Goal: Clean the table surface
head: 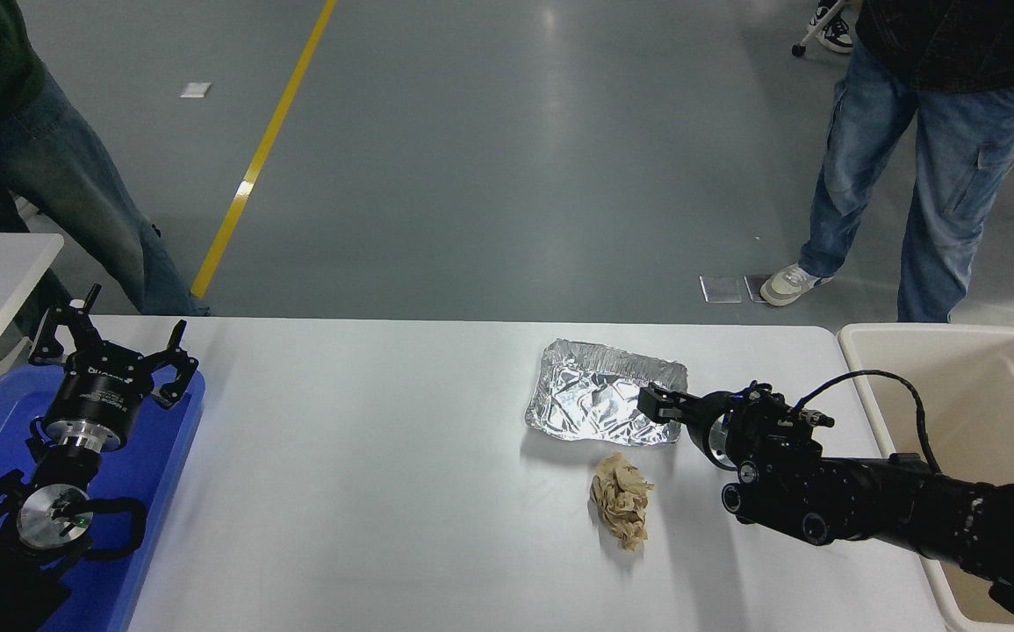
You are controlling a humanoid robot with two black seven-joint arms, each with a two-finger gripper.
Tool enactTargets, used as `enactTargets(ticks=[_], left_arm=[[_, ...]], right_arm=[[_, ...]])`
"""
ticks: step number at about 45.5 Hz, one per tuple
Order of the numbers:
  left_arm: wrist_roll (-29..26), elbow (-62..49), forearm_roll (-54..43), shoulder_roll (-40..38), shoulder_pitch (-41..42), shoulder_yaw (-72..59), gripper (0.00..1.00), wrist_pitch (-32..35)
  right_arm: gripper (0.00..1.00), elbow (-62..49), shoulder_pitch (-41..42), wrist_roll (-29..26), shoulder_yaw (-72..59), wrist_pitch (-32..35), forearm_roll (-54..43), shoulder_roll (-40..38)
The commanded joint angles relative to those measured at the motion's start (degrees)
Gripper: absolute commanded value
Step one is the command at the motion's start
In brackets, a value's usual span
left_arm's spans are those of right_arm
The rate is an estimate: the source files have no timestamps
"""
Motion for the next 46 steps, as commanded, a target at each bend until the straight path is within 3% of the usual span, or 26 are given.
enactTargets(ticks=[1, 12, 20, 34, 38, 46], left_arm=[[0.0, 0.03, 0.0, 0.0, -0.01, 0.0, 1.0, 0.0], [0.0, 0.03, 0.0, 0.0, -0.01, 0.0, 1.0, 0.0], [0.0, 0.03, 0.0, 0.0, 0.0, 0.0, 1.0, 0.0], [0.0, 0.03, 0.0, 0.0, 0.08, 0.0, 1.0, 0.0], [0.0, 0.03, 0.0, 0.0, -0.01, 0.0, 1.0, 0.0], [0.0, -0.06, 0.0, 0.0, -0.01, 0.0, 1.0, 0.0]], right_arm=[[0.98, -0.52, -0.72, 0.32, -0.81, -1.3, 0.02, 0.14], [0.93, -1.13, -1.68, 0.59, -0.9, -2.18, -0.07, 1.55], [0.55, -1.05, -1.77, 0.59, -1.33, -2.27, -0.34, 2.07], [0.42, -1.22, -1.16, 0.67, -3.36, -2.62, -0.42, 2.08], [0.29, -1.22, -1.07, 1.37, -3.36, -2.53, -0.16, 2.08], [0.23, -1.22, -1.07, 2.17, -3.36, -2.44, 0.02, 2.08]])
